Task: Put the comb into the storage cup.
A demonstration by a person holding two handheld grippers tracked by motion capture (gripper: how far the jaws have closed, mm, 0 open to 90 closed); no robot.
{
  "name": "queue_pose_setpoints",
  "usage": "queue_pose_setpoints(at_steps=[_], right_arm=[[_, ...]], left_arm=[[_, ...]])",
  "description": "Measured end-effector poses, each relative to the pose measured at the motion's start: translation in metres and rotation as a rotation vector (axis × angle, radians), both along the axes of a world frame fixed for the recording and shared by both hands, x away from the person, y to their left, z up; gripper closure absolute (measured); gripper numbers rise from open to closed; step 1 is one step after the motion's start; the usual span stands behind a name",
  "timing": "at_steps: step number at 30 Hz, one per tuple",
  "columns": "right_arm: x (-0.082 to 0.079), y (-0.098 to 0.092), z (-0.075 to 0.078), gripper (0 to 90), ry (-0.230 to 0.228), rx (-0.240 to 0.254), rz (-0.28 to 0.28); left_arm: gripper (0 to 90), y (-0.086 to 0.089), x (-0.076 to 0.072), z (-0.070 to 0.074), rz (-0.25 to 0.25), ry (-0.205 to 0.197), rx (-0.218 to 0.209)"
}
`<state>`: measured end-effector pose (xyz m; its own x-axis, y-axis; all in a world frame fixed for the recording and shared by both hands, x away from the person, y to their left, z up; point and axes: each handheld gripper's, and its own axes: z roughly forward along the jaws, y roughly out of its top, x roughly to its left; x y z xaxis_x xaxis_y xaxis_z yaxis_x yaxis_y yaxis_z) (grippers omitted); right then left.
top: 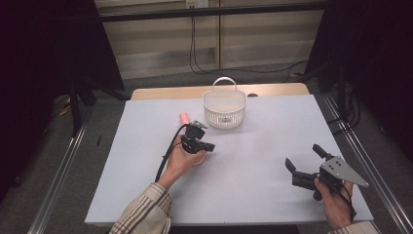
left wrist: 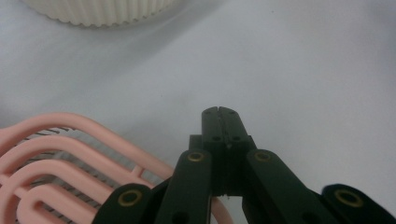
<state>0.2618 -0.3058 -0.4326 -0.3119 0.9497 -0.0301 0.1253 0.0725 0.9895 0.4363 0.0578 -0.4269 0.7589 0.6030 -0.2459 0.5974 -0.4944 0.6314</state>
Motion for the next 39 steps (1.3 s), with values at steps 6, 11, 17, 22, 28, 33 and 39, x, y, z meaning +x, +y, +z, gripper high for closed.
queue_pose_setpoints(at_steps=[6, 11, 17, 22, 28, 33, 39], right_arm=[[0.0, 0.0, 0.0, 0.0, 0.0, 0.0, 0.0], [0.0, 0.0, 0.0, 0.0, -0.001, 0.0, -0.003], [0.0, 0.001, 0.0, 0.0, -0.001, 0.0, 0.0], [0.0, 0.0, 0.0, 0.0, 0.0, 0.001, -0.002], [0.0, 0.0, 0.0, 0.0, 0.0, 0.0, -0.002], [0.0, 0.001, 0.0, 0.0, 0.0, 0.001, -0.002], [0.0, 0.001, 0.0, 0.0, 0.001, 0.002, -0.002]], left_arm=[[90.0, 0.002, -0.004, -0.003, -0.013, 0.014, -0.007], [90.0, 0.006, -0.007, -0.006, -0.007, 0.029, -0.017], [90.0, 0.009, -0.009, -0.006, -0.005, 0.026, -0.006], [90.0, 0.013, -0.011, -0.004, 0.009, 0.016, -0.002], [90.0, 0.022, -0.014, -0.003, 0.011, 0.012, -0.001], [90.0, 0.026, -0.014, -0.003, 0.02, 0.017, -0.014], [90.0, 0.028, -0.015, -0.003, 0.022, 0.014, 0.0]])
